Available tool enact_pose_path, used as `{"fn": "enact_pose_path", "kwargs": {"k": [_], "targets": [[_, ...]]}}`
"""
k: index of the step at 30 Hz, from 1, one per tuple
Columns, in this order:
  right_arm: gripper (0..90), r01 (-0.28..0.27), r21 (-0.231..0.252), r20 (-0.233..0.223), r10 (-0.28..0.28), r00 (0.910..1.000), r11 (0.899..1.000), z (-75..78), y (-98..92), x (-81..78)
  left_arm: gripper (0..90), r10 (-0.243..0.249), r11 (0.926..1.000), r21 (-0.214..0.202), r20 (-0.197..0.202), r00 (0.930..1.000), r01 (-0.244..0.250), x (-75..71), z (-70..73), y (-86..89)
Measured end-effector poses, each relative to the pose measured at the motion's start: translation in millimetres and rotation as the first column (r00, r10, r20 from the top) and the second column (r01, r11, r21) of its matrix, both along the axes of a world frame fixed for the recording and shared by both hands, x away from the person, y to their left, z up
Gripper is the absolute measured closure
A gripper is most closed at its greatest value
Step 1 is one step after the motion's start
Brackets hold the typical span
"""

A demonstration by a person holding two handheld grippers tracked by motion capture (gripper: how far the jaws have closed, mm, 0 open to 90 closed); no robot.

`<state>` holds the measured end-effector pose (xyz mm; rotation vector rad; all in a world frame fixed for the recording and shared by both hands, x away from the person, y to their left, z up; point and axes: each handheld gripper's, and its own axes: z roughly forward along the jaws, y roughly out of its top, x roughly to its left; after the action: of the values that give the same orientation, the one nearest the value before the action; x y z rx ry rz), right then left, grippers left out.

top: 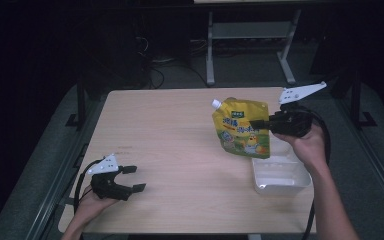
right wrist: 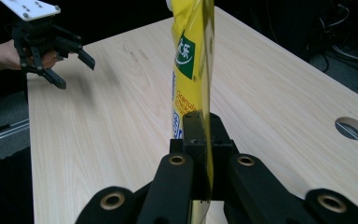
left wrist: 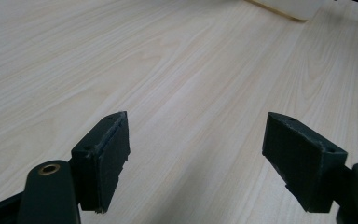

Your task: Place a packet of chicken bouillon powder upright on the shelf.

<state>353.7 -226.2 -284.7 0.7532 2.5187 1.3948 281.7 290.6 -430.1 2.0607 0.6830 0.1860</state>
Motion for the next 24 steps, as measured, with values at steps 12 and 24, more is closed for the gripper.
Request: {"fn": "enact_pose_path", "kwargs": {"k": [12, 24], "targets": [[89.8, 0.051, -0.013, 0.005, -0.051, 0.9987, 0.999, 0.0, -28.4, -0.4, 22.1, 0.004, 1.0000, -0.006, -0.007, 1.0000, -0.004, 1.5, -1.4, 1.3], [89.8, 0.120, -0.028, -0.004, -0.120, 0.9927, 0.992, -5.0, -53.6, 1.2, 22.0, 0.007, 0.9999, -0.013, -0.012, 0.9999, -0.007, 2.0, -1.8, 1.6]]}}
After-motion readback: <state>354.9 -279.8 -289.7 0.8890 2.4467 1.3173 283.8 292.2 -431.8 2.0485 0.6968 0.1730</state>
